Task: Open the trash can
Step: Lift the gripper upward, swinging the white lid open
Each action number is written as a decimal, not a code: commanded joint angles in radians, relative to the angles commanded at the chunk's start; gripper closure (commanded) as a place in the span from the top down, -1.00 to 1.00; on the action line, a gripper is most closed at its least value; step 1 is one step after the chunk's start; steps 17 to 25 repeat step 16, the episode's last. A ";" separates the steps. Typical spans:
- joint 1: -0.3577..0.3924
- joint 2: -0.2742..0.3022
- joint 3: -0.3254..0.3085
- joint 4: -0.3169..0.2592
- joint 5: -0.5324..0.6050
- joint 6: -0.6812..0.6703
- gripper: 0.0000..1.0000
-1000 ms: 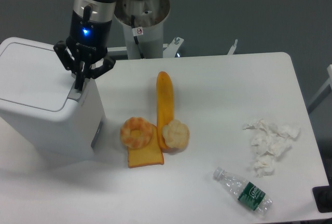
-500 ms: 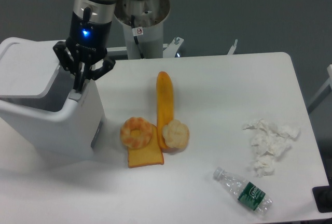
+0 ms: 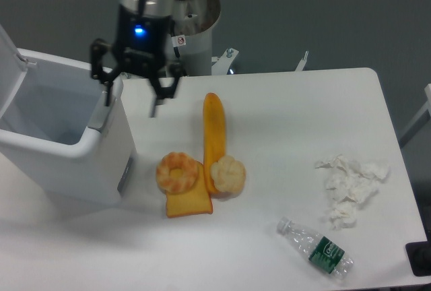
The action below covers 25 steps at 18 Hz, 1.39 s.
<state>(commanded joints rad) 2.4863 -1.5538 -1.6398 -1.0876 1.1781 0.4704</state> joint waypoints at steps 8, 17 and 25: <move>0.121 -0.158 0.002 0.006 0.271 0.413 1.00; 0.154 -0.348 0.089 0.005 0.443 0.642 1.00; 0.154 -0.348 0.089 0.005 0.443 0.642 1.00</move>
